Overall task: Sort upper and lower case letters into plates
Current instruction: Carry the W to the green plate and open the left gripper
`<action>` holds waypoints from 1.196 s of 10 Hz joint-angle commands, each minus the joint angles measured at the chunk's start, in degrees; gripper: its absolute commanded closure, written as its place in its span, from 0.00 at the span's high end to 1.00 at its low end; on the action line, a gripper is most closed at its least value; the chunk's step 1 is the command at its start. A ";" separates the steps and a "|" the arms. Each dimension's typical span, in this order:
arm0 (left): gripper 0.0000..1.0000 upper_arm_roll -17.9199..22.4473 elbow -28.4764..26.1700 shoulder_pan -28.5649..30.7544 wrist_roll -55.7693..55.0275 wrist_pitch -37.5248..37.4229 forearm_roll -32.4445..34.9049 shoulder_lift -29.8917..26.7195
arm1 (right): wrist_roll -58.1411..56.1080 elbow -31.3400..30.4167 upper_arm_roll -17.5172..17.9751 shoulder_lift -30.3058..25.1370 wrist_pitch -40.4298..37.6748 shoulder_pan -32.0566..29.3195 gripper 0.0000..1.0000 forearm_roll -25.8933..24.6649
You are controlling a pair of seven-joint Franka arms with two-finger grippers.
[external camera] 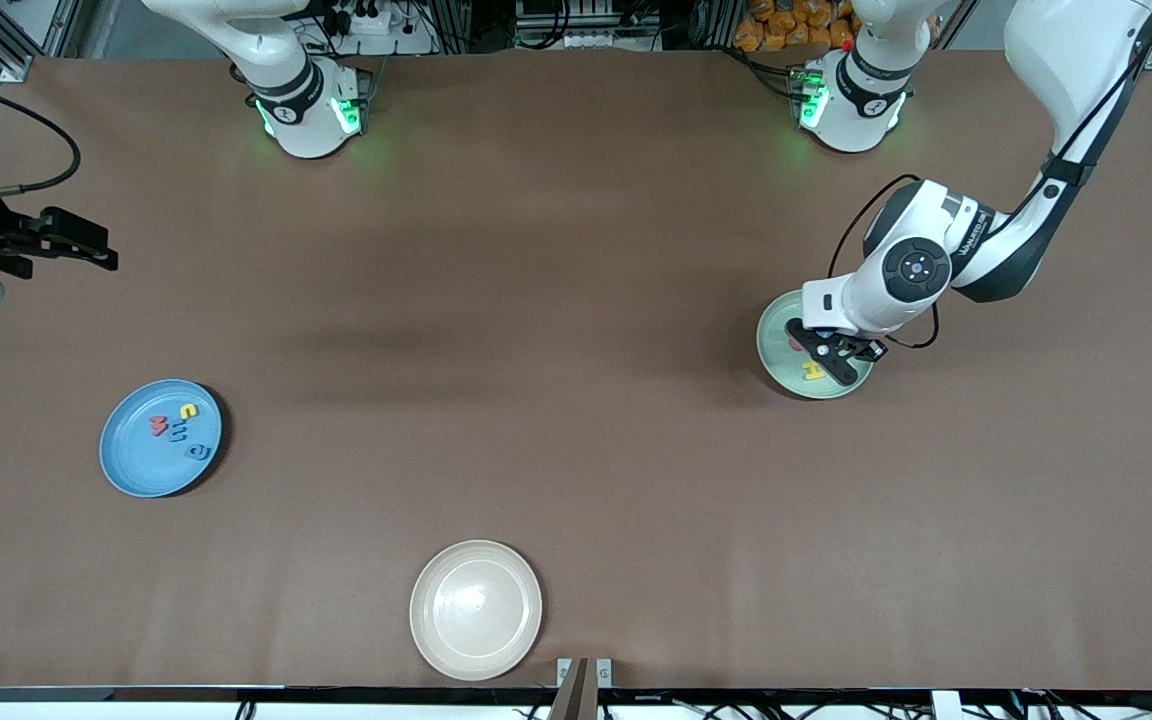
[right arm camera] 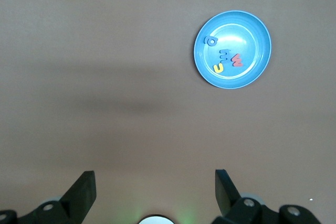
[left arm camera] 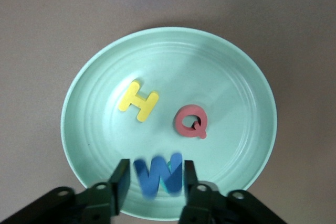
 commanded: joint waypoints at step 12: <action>1.00 5.73 36.75 -1.82 -13.55 -26.19 -12.73 -1.20 | -0.35 -2.00 0.78 -2.03 1.13 -0.77 1.00 0.08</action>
